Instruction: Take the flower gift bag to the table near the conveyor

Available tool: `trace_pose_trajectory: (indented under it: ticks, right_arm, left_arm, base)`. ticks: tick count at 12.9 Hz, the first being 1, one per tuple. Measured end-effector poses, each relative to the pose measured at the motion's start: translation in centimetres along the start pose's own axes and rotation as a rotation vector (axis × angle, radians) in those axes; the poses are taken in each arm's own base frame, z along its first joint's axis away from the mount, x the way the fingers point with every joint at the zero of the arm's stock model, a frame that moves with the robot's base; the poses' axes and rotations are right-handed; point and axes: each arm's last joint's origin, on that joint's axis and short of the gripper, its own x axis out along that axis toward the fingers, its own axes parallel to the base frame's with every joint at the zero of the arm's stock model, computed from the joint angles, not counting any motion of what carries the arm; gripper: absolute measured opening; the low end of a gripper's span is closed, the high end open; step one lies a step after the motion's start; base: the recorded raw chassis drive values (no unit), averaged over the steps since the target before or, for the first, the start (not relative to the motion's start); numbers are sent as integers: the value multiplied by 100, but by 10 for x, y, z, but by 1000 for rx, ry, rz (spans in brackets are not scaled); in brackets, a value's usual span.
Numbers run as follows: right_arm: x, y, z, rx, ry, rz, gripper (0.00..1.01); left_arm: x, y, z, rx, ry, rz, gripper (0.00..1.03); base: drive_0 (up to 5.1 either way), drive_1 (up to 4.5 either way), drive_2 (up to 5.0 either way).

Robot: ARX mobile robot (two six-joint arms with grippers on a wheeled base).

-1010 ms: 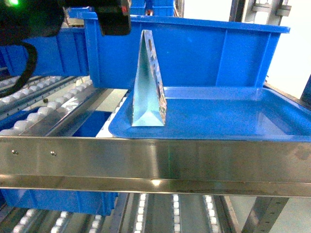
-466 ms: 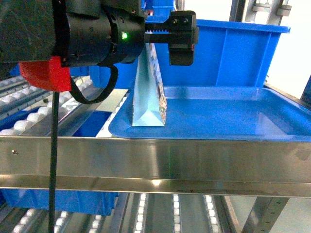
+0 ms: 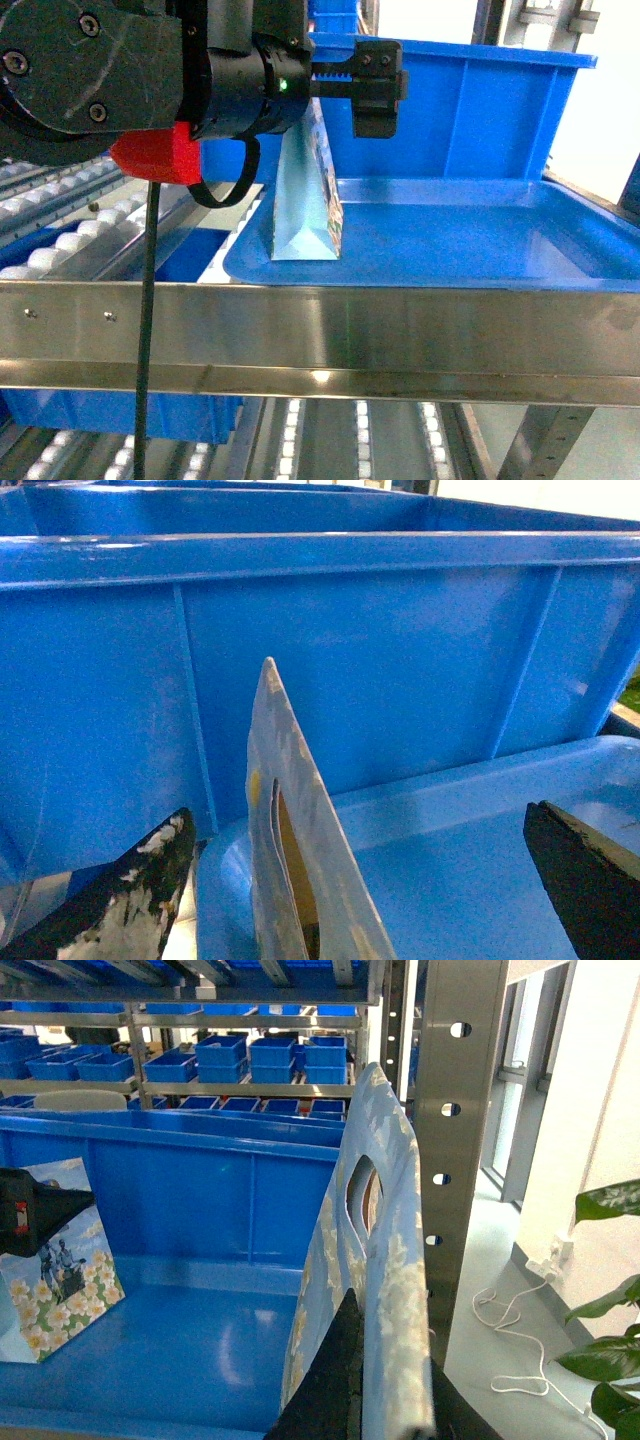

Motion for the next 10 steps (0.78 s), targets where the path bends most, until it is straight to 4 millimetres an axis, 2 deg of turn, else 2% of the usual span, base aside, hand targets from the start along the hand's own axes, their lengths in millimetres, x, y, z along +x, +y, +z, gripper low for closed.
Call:
trace_pose_trajectory:
  ticks: [2, 3, 5, 6, 9, 10]
  right_arm:
    - [0, 0, 0, 0, 0, 0, 2]
    - [0, 0, 0, 0, 0, 0, 2]
    - [0, 0, 0, 0, 0, 0, 2]
    - [0, 0, 0, 0, 0, 0, 2]
    - [0, 0, 0, 0, 0, 0, 2]
    - [0, 0, 0, 0, 0, 0, 2]
  left_arm:
    - [2, -1, -4, 2, 9, 15, 98]
    - [2, -4, -4, 4, 7, 22, 89]
    - [1, -10, -2, 13, -7, 31, 51]
    - [1, -11, -2, 20, -12, 42, 35]
    - [-4, -11, -7, 37, -38, 91, 2]
    - [-7, -10, -8, 55, -56, 112, 2]
  base:
    - [0, 0, 0]
    - [0, 0, 0]
    - [0, 0, 0]
    - [0, 0, 0]
    - [0, 0, 0]
    - [0, 0, 0]
